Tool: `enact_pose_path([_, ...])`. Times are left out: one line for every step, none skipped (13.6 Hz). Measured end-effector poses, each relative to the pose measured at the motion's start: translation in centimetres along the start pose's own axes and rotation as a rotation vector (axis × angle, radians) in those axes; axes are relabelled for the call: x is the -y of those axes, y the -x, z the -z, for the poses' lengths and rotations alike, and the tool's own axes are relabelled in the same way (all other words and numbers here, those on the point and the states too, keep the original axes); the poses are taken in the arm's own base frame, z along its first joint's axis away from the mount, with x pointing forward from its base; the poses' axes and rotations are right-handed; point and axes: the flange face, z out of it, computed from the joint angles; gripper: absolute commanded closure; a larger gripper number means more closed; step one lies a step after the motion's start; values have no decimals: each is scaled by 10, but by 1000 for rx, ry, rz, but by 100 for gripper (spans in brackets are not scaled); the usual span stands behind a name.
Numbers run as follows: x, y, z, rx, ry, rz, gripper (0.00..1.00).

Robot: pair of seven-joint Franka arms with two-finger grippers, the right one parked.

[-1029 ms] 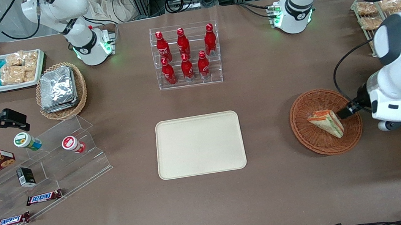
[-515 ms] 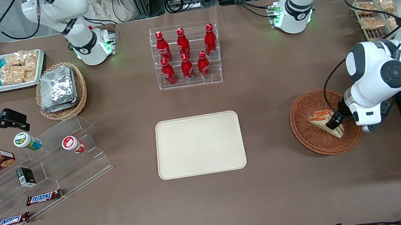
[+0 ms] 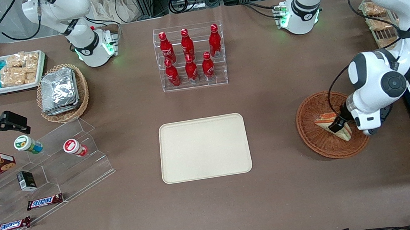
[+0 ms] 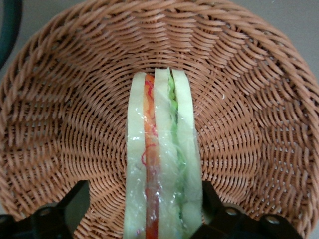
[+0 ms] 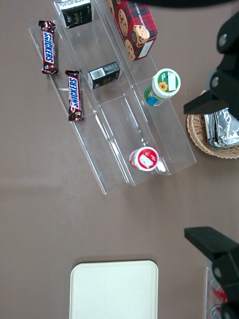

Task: Place sandwich from basket to tray
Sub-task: 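Close the left gripper on the wrapped sandwich and lift it, then carry the sandwich with the left gripper over the beige tray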

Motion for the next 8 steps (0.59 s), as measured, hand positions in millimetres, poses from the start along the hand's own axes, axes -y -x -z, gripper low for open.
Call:
enact_pose_path([0,0,-1,1,0,8,100])
enact_pose_path([-1,-1,1,-1,3,12,100])
enact_pose_path([-4,-3,5,-7,9,12,100])
enact_pose_path([-7,-6,11,-11,11,12,100])
enact_pose_path([-11,-9,22,-3,-2,12,100])
enact_pose_path([-16,-13,37,10,-23,10,100])
enact_pose_path([-23,-16,57,25,-47,7,100])
enact_pose_path([-31,-17,84,34,-66,0,100])
